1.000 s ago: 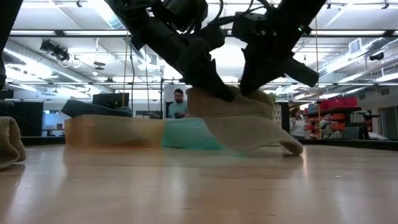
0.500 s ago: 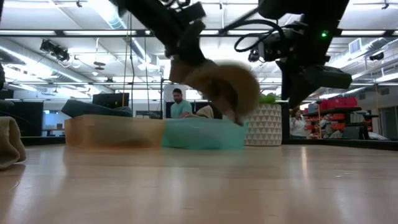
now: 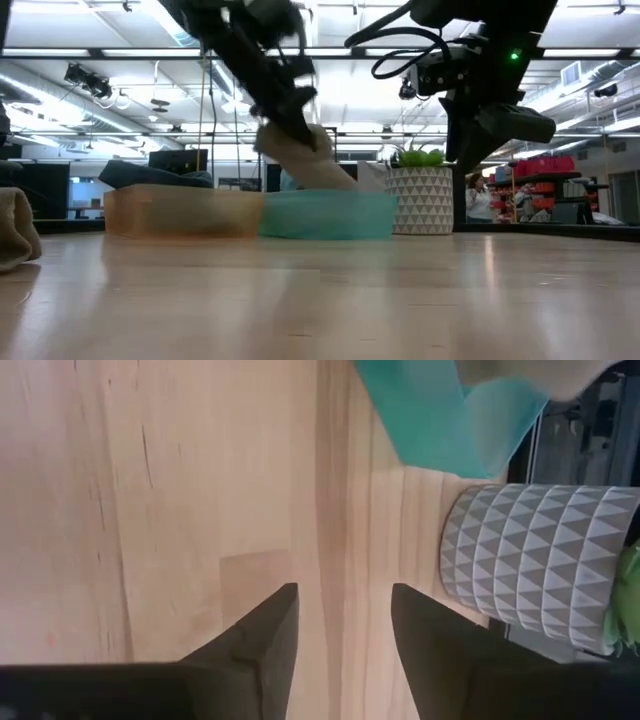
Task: Pick & Place hat
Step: Put the right brown cap into the blue bin
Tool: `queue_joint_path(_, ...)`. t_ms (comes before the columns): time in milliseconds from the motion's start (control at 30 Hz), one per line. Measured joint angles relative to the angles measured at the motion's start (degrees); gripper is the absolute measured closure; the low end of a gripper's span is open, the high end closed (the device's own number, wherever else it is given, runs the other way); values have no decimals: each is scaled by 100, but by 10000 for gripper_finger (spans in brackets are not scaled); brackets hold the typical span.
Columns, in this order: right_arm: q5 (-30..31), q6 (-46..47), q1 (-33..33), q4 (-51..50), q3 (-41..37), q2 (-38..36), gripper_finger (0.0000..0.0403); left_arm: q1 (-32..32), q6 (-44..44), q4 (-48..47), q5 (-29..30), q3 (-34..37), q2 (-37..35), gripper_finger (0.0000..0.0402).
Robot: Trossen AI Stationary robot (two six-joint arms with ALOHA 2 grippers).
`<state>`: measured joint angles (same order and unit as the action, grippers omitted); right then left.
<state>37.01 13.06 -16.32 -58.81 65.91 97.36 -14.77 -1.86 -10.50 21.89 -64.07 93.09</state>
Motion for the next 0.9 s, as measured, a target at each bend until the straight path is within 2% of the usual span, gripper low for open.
queue_joint_path(200,0,-15,0,45,0,0,236,-111,-43,-23,-133,0,787,392)
queue_joint_path(333,0,-23,0,42,-2,0,236,-31,-496,-68,-86,-4,863,385)
queue_joint_path(433,0,-24,0,42,-2,0,236,50,-610,-149,-27,0,653,385)
queue_joint_path(667,0,-26,0,53,-2,0,236,241,-1466,-176,-15,-2,-58,393)
queue_joint_path(767,0,-26,0,59,-2,0,236,280,-1718,-188,-23,-4,-152,389)
queue_joint_path(900,0,-12,0,76,-2,0,236,280,-1834,-237,-344,-4,-156,395)
